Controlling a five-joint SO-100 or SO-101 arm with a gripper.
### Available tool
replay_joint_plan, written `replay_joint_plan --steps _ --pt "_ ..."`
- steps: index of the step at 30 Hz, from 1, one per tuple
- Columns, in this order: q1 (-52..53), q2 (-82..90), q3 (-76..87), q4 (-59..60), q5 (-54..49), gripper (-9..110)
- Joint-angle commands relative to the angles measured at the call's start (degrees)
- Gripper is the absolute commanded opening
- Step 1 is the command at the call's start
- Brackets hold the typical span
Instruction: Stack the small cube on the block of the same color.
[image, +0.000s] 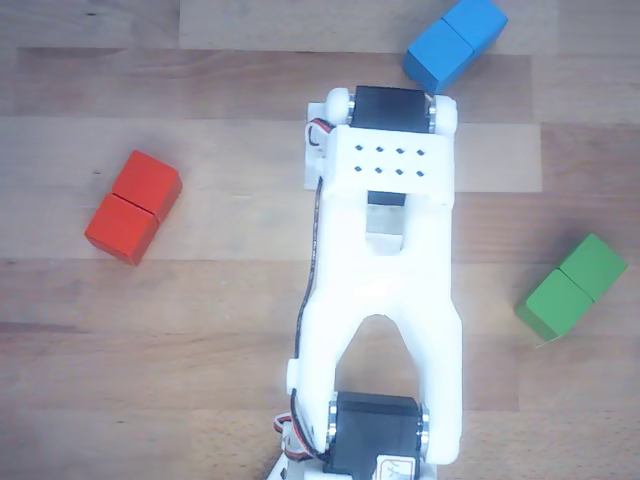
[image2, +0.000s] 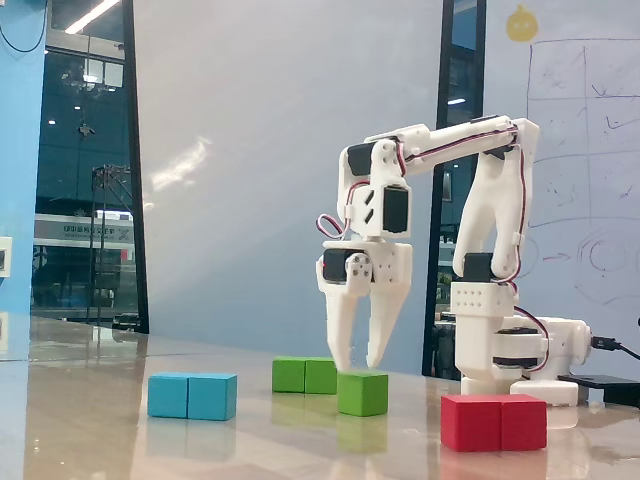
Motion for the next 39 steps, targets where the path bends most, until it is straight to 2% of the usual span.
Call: replay_joint_plan --steps 1,10,32,39 --pt "2.0 0.4 -5.3 3.6 -0.4 22" --pt "1.9 -0.4 -5.4 7.0 -0.2 25" --pt "2.5 -10.5 -5.3 -3.5 -0.2 25" --pt "2.5 -11.2 -5.3 -3.3 -0.2 24"
